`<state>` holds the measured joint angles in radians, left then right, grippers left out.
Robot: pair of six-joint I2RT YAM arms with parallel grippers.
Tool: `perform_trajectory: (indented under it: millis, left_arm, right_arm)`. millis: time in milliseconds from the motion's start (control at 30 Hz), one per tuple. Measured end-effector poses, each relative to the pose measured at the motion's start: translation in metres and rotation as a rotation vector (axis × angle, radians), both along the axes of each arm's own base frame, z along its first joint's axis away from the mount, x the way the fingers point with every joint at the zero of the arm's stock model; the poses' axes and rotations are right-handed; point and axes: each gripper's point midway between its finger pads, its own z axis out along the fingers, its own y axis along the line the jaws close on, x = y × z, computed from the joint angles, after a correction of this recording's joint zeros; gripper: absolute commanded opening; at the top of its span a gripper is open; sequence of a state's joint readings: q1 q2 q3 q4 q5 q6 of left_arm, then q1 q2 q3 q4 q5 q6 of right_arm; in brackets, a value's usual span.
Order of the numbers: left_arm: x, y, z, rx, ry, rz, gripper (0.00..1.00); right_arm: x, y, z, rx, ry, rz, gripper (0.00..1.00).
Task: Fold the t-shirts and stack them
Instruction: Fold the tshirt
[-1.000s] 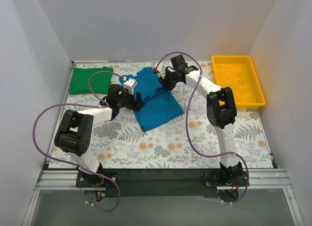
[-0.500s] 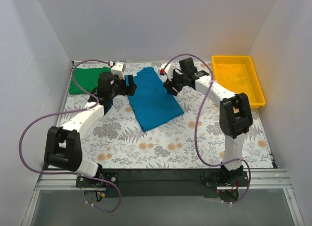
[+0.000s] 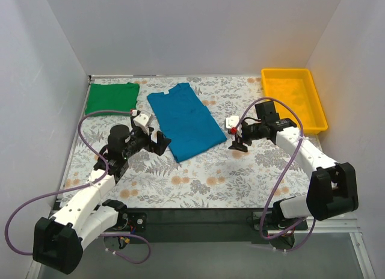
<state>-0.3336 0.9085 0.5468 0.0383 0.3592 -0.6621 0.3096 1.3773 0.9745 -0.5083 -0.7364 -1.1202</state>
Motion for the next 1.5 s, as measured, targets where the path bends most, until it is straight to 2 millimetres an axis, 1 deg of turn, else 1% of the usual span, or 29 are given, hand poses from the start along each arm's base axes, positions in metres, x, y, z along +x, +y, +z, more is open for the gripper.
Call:
perform_trajectory:
  millis: [200, 333, 400, 467, 567, 700, 800, 1067, 1500]
  left_arm:
    - [-0.005, -0.005, -0.007, 0.025, 0.007, -0.056, 0.98]
    - [-0.012, -0.012, -0.017, 0.057, 0.022, -0.112, 0.96]
    - [-0.019, -0.022, -0.022, 0.086, 0.023, -0.157, 0.96]
    - [-0.030, -0.035, -0.029, 0.129, 0.015, -0.210, 0.96]
    - [-0.045, -0.048, -0.038, 0.182, 0.004, -0.276, 0.95]
    - [-0.055, -0.047, -0.055, 0.243, 0.002, -0.299, 0.94]
    - [-0.060, -0.045, -0.063, 0.277, 0.000, -0.307, 0.93]
    - [-0.068, -0.053, -0.067, 0.327, -0.037, -0.343, 0.92]
    - [-0.076, -0.059, -0.081, 0.431, -0.073, -0.376, 0.92]
  right_arm:
    - [-0.017, 0.004, 0.001, 0.044, 0.005, 0.040, 0.74]
    - [-0.029, 0.003, -0.007, 0.058, 0.024, 0.051, 0.74]
    - [-0.032, 0.002, -0.011, 0.062, 0.031, 0.048, 0.74]
    - [-0.032, 0.001, -0.011, 0.074, 0.028, 0.043, 0.74]
    - [-0.032, -0.001, -0.010, 0.090, 0.023, 0.030, 0.74]
    - [-0.029, -0.001, -0.006, 0.104, 0.005, 0.027, 0.74]
    - [-0.029, -0.002, -0.007, 0.108, 0.006, 0.025, 0.74]
    - [-0.030, -0.002, -0.007, 0.114, 0.008, 0.028, 0.74]
    - [-0.030, -0.002, -0.006, 0.119, 0.006, 0.029, 0.74]
